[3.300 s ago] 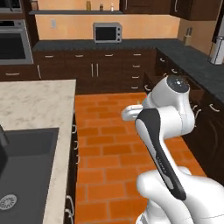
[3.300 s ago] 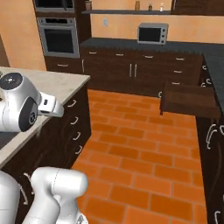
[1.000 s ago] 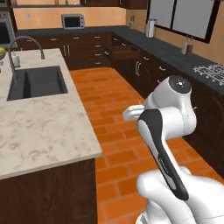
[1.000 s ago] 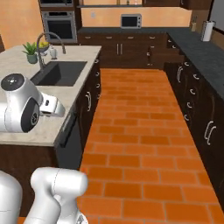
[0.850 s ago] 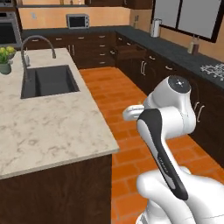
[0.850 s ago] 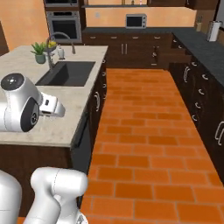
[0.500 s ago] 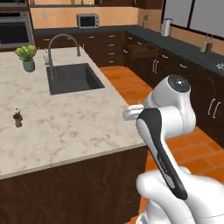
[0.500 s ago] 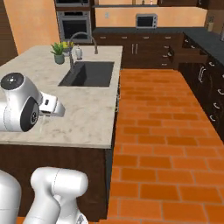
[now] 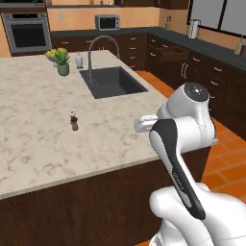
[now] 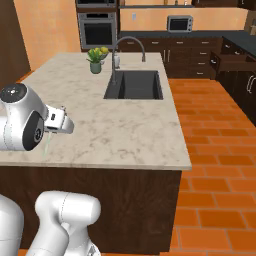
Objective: Take a straw from the drawer in front and place it inside the glass cup on the dining counter.
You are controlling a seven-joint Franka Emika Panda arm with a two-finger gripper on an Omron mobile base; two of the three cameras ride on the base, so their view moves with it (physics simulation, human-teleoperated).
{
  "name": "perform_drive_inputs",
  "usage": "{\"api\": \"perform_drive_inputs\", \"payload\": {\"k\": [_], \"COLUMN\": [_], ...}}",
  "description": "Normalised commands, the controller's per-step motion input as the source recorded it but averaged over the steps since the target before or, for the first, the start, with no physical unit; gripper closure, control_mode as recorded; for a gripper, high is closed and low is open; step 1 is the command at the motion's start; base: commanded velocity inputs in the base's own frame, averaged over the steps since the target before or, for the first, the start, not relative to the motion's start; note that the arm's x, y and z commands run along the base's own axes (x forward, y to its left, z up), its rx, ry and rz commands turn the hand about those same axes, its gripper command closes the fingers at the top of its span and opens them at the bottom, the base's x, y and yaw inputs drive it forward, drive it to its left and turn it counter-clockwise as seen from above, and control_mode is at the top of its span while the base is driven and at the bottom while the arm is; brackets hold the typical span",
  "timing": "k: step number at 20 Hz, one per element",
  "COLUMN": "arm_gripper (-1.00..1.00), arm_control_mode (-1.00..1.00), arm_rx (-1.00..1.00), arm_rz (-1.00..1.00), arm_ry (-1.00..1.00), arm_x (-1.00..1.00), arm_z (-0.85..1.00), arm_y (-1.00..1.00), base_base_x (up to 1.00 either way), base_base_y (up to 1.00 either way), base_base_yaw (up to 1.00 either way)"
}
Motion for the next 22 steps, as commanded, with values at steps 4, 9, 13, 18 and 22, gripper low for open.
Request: {"api": "perform_drive_inputs", "payload": {"k": [4,9,13,18,22], "arm_gripper": [1.00,1.00,1.00,1.00,1.00], "arm_control_mode": [1.00,1.00,1.00,1.00,1.00], "arm_rx": [0.00,0.00,0.00,0.00,0.00], "arm_rz": [0.00,0.00,0.00,0.00,0.00], "arm_ry": [0.00,0.00,0.00,0.00,0.00], "arm_x": [0.00,0.00,0.00,0.00,0.00], "arm_z": [0.00,0.00,0.00,0.00,0.00], "arm_y": [0.00,0.00,0.00,0.00,0.00], "base_base_x": [-0.21,-0.22,-0.23,-0.19,-0.17], "base_base_y": [1.00,1.00,1.00,1.00,1.00], "base_base_yaw": [-0.14,-0.21,-0.32,-0.41,-0.48]}}
